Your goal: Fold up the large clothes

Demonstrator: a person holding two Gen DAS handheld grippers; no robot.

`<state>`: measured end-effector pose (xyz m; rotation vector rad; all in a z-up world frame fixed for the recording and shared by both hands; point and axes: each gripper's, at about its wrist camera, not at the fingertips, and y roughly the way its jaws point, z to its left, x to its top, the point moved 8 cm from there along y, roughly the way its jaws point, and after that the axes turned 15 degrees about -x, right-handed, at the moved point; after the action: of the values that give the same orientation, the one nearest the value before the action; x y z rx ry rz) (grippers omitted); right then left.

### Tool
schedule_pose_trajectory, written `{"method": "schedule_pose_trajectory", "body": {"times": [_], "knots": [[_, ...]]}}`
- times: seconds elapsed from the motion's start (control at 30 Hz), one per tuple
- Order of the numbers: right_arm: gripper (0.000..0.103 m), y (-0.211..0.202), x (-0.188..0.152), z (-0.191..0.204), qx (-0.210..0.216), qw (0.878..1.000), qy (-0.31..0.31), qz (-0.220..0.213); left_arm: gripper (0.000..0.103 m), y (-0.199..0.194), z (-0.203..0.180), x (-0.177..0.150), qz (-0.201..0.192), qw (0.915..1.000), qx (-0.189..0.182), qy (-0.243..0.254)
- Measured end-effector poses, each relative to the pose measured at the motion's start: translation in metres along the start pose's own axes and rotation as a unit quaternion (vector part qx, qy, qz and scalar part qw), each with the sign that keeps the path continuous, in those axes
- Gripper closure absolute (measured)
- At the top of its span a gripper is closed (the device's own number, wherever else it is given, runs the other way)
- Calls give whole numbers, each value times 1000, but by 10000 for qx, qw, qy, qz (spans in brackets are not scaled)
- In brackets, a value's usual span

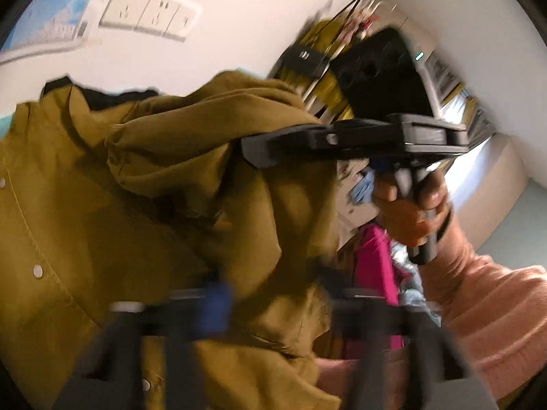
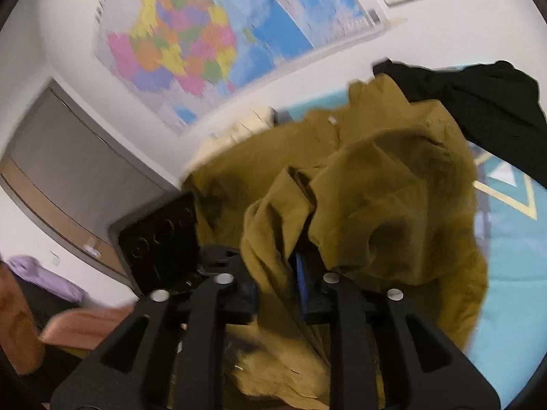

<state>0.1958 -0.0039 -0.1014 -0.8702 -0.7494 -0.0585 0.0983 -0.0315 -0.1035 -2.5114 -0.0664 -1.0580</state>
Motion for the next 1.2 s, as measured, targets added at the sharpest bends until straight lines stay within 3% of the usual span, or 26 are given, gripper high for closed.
{"method": "schedule_pose_trajectory", "body": {"times": [0.03,0.07,0.17,0.27,0.33,0.43,0.5,0.63,0.73,0.77,0.83,0.87,1.0,1.03,1.07,1.1,1.13,1.17,1.2], "knots": [[66,0,-3,-2,-58,10000,-44,53,100,1,3,-5,129,9999,64,-69],[52,-1,-6,-5,-133,9996,-154,181,100,-2,4,-8,137,9998,155,-51],[45,-12,-8,-18,-508,9974,-409,310,101,-20,-2,-17,115,9997,200,2],[31,-34,-2,-30,-692,9962,-505,169,101,-42,2,-20,-24,9994,345,1],[28,-48,4,-41,-898,9944,-550,-37,101,-58,9,-22,-158,9983,561,-66],[27,-69,15,-55,-1100,9923,-421,-393,87,-77,31,-33,-180,9955,912,-206],[27,-76,28,-58,-1602,9833,-503,-702,72,-75,35,-35,-122,9952,939,-241],[28,-46,43,-22,-2016,9680,-1399,-522,64,-50,39,-31,154,9959,866,-202],[29,-7,46,23,-2229,9431,-2455,-244,55,-32,33,-27,303,9969,733,7],[29,13,45,34,-2385,9292,-2822,-51,53,-28,30,-27,331,9973,649,46],[32,42,40,38,-2718,9044,-3273,323,51,-24,26,-29,365,9980,517,92],[34,61,36,34,-2985,8848,-3534,557,49,-24,25,-31,379,9980,496,125],[42,109,23,-2,-3714,8287,-3961,1357,47,-27,27,-43,463,9972,567,146],[48,115,20,-14,-3847,8182,-3996,1514,46,-29,29,-46,465,9972,569,103],[67,121,16,-31,-3962,8100,-3959,1738,45,-30,31,-46,460,9971,597,69],[88,123,14,-39,-3953,8109,-3889,1870,45,-31,34,-48,464,9969,640,25],[97,121,14,-50,-3962,8126,-3811,1934,45,-31,36,-49,478,9967,650,4],[97,117,19,-52,-3887,8268,-3622,1847,45,-32,38,-49,487,9966,660,1],[97,111,25,-52,-3673,8506,-3325,1759,45,-33,40,-49,489,9963,701,14]]}}
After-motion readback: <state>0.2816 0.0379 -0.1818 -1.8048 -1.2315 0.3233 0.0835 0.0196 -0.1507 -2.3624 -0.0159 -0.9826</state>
